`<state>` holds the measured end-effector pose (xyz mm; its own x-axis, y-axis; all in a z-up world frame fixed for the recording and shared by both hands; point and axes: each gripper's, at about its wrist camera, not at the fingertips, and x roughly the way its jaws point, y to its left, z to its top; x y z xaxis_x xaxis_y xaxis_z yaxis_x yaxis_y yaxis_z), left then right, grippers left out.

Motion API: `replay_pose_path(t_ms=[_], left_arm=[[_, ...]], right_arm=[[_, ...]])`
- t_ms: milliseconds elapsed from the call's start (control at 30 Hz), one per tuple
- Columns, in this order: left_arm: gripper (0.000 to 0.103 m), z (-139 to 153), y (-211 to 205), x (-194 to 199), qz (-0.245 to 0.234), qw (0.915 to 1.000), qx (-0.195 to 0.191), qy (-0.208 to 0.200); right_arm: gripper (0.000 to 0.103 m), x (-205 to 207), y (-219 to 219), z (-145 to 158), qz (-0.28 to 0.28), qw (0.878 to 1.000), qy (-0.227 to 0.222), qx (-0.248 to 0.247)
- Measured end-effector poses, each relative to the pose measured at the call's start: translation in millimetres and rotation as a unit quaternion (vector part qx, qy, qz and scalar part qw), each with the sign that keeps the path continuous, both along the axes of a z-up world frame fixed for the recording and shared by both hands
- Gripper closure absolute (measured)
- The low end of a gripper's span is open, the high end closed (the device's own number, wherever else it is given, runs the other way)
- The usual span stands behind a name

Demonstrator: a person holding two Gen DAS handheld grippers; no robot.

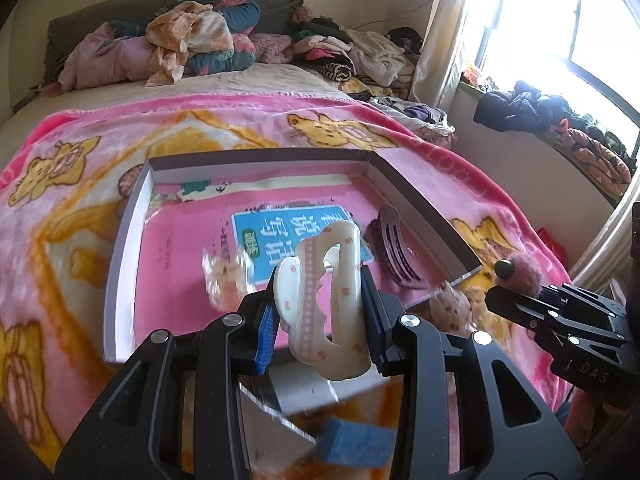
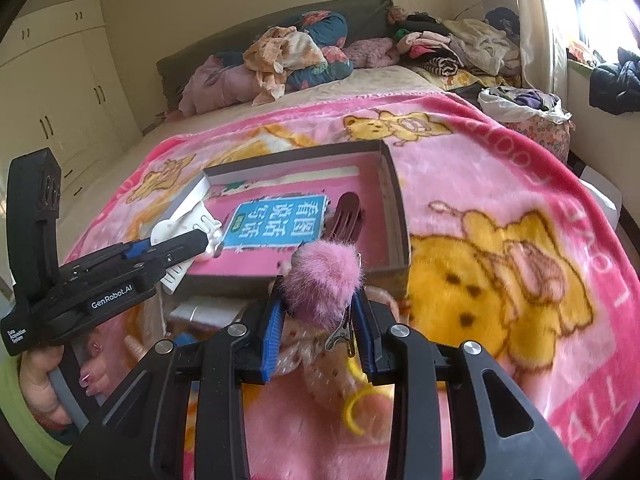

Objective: Organize jewelry
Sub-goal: 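Carry the white claw clip and pink pompom clip into the grey box with both tools, then open the left tool releasing the white clip while the right tool releases the pompom clip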

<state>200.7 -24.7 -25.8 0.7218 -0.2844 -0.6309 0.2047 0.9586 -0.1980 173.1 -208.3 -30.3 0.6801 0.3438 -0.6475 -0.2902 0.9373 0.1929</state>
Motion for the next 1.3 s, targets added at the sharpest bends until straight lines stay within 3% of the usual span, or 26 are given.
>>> replay_pose_path(t_ms=[267,867,1300], left_arm=[[0.075,0,-10,23,-0.007,0.9999,0.013,0.005],[0.075,-25,-26,53,-0.038,0.9973,0.029,0.055],[0.075,-31,-23,54,-0.035,0.9969,0.028,0.064]], right_arm=[[0.073,31,-3,-2,-0.004,1.0,0.006,-0.011],[0.073,83,0,-27,0.001,0.999,0.043,-0.022],[0.07,87,4,-32,0.006,0.999,0.038,-0.026]])
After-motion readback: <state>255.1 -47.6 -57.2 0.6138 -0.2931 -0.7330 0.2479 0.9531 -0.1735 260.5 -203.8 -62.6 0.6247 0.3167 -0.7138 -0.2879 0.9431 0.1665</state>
